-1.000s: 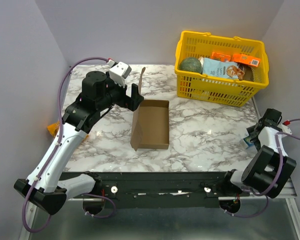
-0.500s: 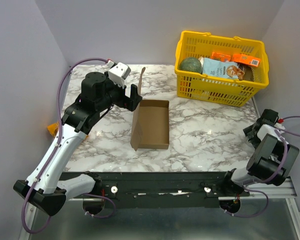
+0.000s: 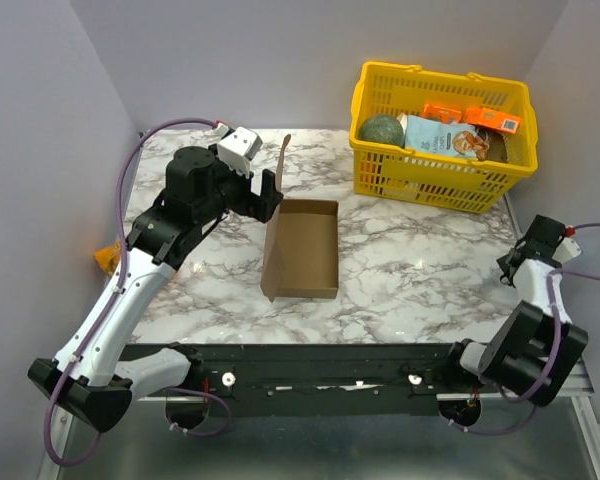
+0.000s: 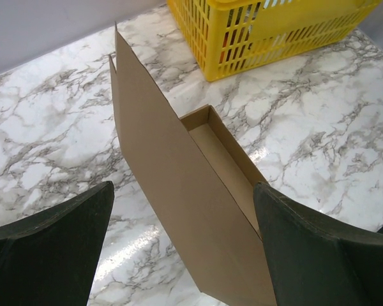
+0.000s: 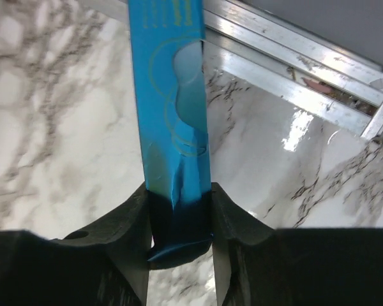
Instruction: Fold the paper box
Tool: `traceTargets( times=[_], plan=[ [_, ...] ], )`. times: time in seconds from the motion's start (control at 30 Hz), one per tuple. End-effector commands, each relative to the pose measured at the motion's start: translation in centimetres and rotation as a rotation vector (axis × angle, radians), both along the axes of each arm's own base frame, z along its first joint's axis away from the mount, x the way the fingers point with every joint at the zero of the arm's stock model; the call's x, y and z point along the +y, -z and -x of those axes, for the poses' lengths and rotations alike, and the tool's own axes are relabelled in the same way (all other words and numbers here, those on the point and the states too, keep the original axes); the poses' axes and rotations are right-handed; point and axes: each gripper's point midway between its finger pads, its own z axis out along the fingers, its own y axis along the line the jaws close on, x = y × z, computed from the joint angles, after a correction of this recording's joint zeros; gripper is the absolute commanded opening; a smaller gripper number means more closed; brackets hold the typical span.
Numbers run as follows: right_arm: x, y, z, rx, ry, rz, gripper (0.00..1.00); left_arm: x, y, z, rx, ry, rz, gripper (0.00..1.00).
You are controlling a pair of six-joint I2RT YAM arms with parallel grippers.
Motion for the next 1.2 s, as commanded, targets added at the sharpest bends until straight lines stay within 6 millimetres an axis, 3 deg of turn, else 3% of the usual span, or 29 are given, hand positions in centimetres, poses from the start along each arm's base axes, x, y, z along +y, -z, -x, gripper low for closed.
traceTargets(
  times=[0.0,0.1,0.37,0.47,0.53,0.63,0.77,0.87,0.93,0.97,1.03,1.1,1.17],
  plan=[
    [2.6,-5.0,-1.2,-0.208,-0.130,0.045,0.29,2.8,-1.5,-0.8,-0.120,-0.153,0.007,0.99],
    [6.4,-6.4,-1.3,-0.309,-0.244,0.000,0.27,5.9,-2.9,-1.1,-0.193,-0.286,0.044,0.99],
    [19.9,-11.2,-0.3,-0.501,-0.674,-0.217,0.21,3.1,-3.4,-0.9,-0.167,-0.157,0.193,0.99],
    [25.1,-12.3,0.6,-0.565,-0.858,-0.344,0.18,3.8,-2.4,-1.3,-0.173,-0.198,0.193,0.99],
    [28.6,-12.9,1.8,-0.587,-0.978,-0.430,0.14,5.3,-0.8,-1.7,-0.171,-0.267,0.153,0.99],
    [31.2,-13.3,2.7,-0.577,-1.064,-0.466,0.13,6.6,0.5,-2.0,-0.171,-0.331,0.102,0.99],
    [36.5,-15.0,3.8,-0.573,-1.238,-0.554,0.16,7.1,0.8,-2.2,-0.174,-0.351,0.090,0.99],
    [38.8,-15.1,3.1,-0.543,-1.280,-0.577,0.17,7.6,1.5,-2.6,-0.165,-0.373,0.069,0.99],
    [40.1,-16.3,2.3,-0.578,-1.298,-0.596,0.18,7.7,1.8,-2.8,-0.159,-0.378,0.063,0.99],
    [41.0,-15.3,2.0,-0.538,-1.306,-0.616,0.19,7.6,2.0,-2.9,-0.155,-0.373,0.064,0.99],
    [42.5,-16.0,1.2,-0.567,-1.332,-0.623,0.19,7.5,2.2,-3.0,-0.150,-0.371,0.061,0.99],
    [43.9,-15.1,0.6,-0.534,-1.342,-0.617,0.20,7.6,2.6,-3.2,-0.141,-0.374,0.052,0.99],
    [44.9,-15.9,-0.5,-0.570,-1.337,-0.606,0.22,7.6,2.8,-3.3,-0.136,-0.372,0.048,0.99]
  ],
)
